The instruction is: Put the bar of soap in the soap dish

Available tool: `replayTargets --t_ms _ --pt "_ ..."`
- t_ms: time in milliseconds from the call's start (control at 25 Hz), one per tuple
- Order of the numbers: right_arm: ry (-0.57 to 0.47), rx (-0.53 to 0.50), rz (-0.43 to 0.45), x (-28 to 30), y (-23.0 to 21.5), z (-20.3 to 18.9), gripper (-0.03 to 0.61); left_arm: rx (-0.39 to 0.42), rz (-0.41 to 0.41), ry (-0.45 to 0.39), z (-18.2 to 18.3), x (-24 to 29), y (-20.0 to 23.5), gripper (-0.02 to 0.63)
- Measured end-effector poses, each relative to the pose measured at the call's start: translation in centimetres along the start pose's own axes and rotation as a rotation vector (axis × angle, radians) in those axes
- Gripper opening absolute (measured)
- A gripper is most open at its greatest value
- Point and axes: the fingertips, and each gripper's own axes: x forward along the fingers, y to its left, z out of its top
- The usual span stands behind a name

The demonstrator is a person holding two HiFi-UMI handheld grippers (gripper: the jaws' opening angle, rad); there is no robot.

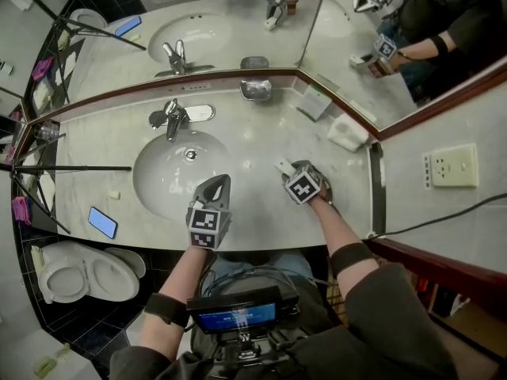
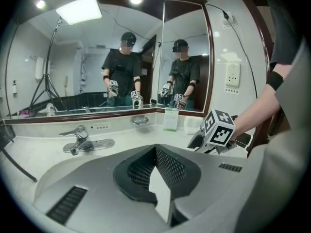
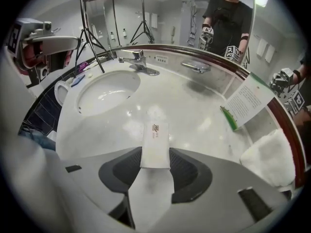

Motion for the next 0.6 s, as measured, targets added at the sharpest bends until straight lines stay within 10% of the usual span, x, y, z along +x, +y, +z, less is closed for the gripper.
replayTargets --t_ms 600 --pt "-0.518 0.204 -0.042 -12.1 -1.1 6.3 0.189 0.020 -0.012 -0.051 2.7 0.4 -0.7 -0.003"
